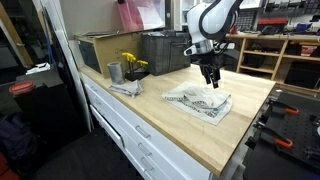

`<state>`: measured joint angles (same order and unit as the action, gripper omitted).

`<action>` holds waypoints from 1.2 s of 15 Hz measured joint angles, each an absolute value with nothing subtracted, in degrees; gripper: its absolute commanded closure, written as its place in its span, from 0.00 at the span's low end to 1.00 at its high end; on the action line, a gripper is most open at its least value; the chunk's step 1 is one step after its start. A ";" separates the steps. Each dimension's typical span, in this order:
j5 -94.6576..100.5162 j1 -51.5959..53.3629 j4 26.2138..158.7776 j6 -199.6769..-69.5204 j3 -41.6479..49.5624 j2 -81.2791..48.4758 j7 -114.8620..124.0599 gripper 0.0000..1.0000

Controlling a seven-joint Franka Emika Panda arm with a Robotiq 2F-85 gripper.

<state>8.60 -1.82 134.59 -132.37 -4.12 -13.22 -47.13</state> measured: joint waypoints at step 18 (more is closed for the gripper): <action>-0.13 -2.54 115.15 -123.22 -3.42 -35.07 -15.43 0.00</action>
